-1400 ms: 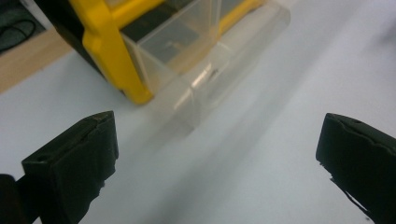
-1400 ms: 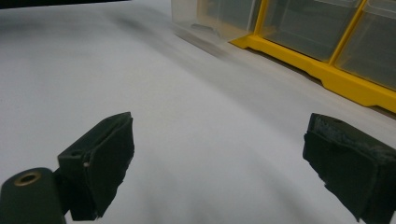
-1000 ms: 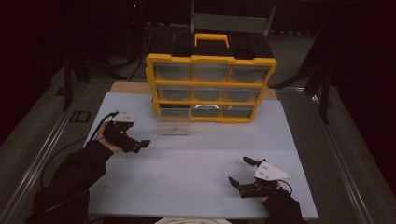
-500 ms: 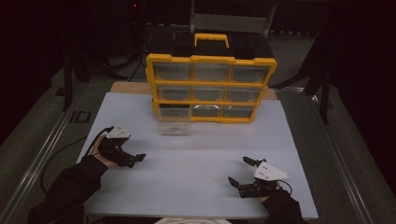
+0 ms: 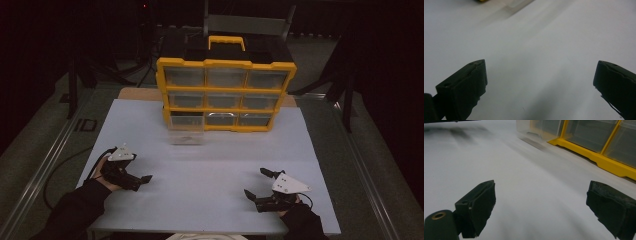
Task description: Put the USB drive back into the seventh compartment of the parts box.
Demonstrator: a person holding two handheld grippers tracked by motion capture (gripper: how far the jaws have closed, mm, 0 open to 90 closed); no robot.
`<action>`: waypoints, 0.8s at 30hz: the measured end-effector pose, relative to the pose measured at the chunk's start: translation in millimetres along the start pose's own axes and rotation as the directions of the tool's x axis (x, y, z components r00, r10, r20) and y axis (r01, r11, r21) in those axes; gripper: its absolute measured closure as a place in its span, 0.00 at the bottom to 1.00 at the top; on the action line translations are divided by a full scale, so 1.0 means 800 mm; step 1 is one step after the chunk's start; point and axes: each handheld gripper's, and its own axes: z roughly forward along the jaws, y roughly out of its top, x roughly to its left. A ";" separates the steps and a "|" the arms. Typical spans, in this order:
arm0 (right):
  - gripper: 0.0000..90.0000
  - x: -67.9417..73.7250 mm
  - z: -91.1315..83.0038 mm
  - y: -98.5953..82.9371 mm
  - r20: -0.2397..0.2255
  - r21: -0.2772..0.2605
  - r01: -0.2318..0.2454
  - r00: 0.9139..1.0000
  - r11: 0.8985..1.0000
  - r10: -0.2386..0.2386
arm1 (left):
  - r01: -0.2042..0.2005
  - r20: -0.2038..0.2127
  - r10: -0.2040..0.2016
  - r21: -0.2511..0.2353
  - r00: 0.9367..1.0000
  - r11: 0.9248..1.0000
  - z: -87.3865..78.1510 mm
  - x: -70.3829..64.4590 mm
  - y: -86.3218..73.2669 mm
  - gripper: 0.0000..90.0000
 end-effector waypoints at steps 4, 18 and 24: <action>0.10 0.000 0.000 0.000 0.000 0.002 0.003 1.000 1.000 -0.003 | 0.002 0.003 -0.002 0.001 1.000 1.000 0.000 -0.003 -0.007 0.00; 0.10 0.000 0.000 0.000 0.000 0.002 0.001 1.000 1.000 -0.001 | -0.010 0.030 0.011 -0.021 0.999 1.000 -0.003 -0.018 -0.038 0.00; 0.10 0.000 0.000 0.000 0.000 0.003 0.002 1.000 1.000 -0.002 | 0.005 0.029 -0.004 -0.025 1.000 1.000 0.001 -0.018 -0.047 0.00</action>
